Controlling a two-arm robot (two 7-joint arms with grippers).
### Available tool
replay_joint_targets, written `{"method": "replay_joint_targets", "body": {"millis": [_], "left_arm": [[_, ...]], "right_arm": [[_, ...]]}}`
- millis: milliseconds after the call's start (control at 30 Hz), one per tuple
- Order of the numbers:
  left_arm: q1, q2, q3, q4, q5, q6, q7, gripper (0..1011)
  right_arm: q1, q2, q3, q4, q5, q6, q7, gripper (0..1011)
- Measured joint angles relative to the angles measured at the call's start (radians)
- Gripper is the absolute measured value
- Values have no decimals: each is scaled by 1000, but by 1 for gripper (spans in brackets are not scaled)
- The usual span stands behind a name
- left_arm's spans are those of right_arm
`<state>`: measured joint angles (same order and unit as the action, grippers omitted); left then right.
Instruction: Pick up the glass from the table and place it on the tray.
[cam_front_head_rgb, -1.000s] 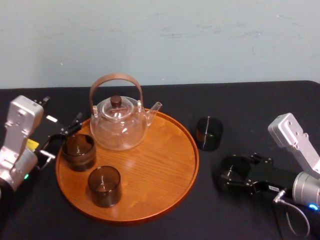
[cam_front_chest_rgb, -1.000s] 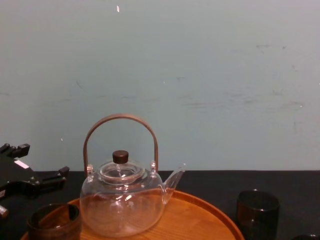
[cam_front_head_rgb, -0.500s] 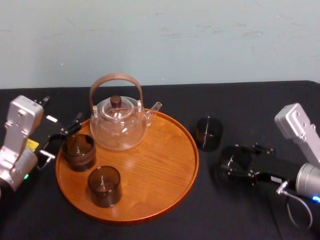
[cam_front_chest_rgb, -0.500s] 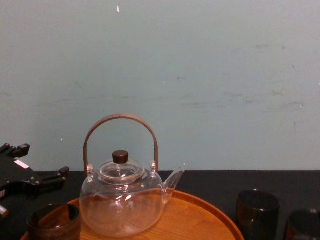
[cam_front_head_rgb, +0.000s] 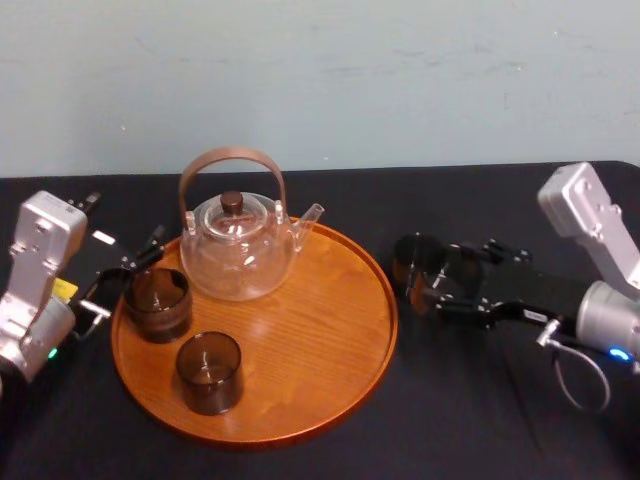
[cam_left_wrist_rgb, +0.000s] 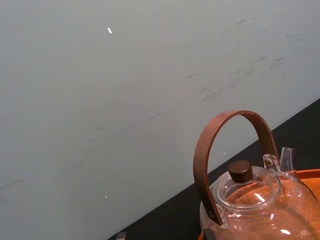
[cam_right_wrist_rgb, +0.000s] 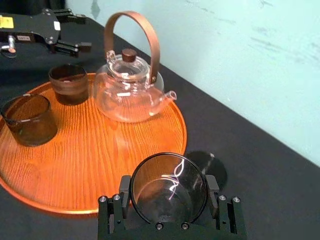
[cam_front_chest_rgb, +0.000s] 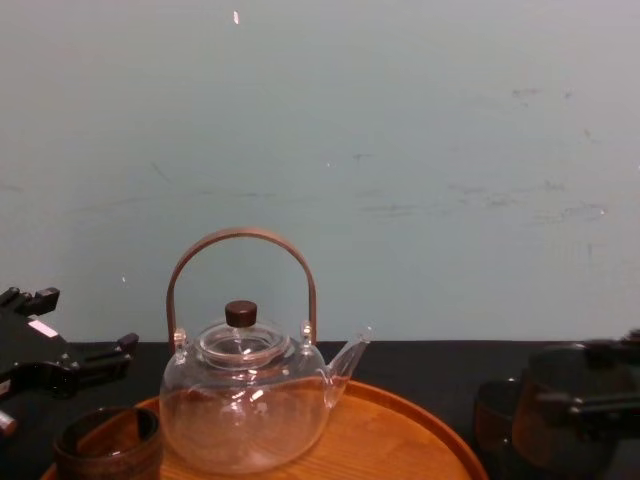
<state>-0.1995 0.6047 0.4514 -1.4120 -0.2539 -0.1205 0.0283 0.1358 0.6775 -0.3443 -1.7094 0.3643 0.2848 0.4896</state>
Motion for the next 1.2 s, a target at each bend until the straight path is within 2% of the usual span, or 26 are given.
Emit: {"method": "replay_joint_targets", "body": {"millis": [333,500,1200], "left_arm": [[0,0,0,0,0,0,0,1001],[0,0,0,0,0,0,0,1002],[0,0,0,0,0,0,0,1001]], "right_arm": [[103,-54,-75,70,-30,-36,35,903],[134,-76,-105,96,-36,-46,49,903],[191,-133,-218,154,-49,-80,105,903]]}}
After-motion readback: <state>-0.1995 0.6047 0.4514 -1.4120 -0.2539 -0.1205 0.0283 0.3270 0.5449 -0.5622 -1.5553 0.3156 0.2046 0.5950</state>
